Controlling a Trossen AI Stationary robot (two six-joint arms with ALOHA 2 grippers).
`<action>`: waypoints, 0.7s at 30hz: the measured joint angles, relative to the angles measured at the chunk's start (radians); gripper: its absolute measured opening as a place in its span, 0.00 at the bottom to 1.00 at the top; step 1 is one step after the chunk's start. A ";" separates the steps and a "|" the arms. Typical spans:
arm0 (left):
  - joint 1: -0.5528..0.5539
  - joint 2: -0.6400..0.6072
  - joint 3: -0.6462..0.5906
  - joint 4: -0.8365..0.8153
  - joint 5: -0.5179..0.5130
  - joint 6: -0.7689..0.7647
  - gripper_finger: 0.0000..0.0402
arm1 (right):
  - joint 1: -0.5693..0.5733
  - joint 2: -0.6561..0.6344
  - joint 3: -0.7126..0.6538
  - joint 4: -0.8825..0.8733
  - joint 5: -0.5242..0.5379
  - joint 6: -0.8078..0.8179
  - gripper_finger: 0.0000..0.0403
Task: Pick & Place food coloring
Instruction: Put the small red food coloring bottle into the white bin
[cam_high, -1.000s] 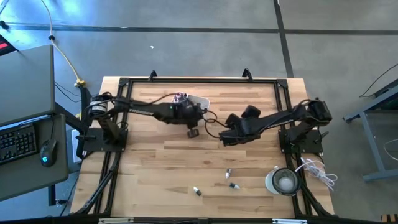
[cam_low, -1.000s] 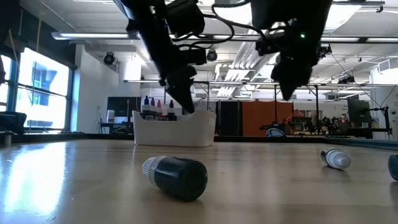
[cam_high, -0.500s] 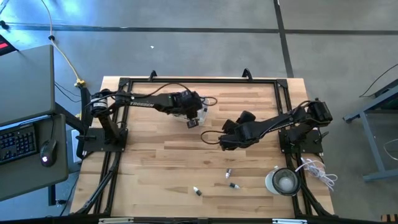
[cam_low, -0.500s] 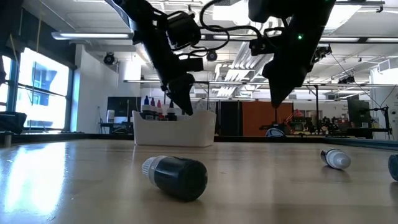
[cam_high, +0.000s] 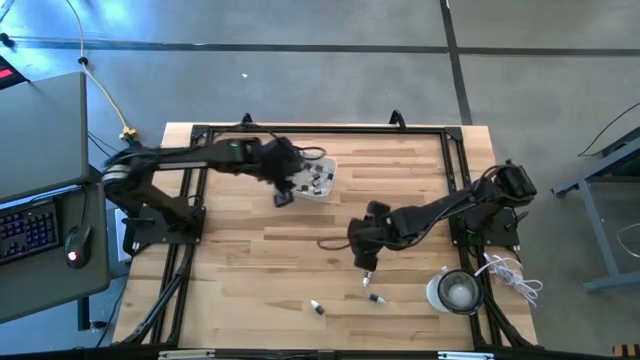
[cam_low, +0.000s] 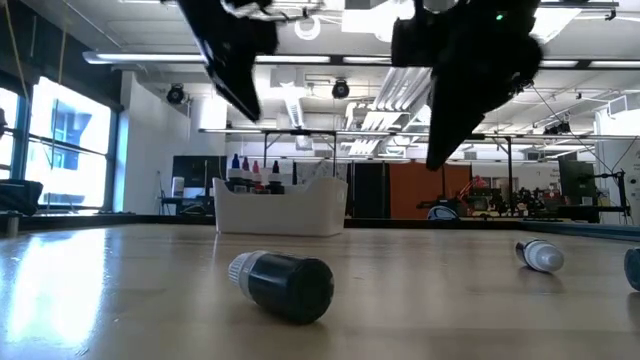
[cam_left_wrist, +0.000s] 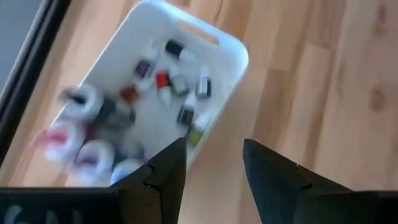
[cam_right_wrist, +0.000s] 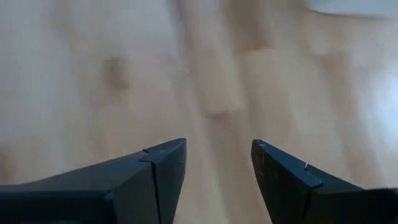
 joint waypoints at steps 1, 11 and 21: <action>-0.005 -0.036 0.000 -0.035 -0.004 -0.020 0.39 | 0.014 0.000 0.000 0.008 -0.029 -0.042 0.44; -0.157 -0.220 -0.092 -0.052 -0.057 -0.111 0.39 | 0.146 0.018 0.000 0.084 -0.260 -0.480 0.44; -0.283 -0.205 -0.111 -0.043 -0.090 -0.156 0.39 | 0.175 0.123 0.000 0.099 -0.287 -0.651 0.44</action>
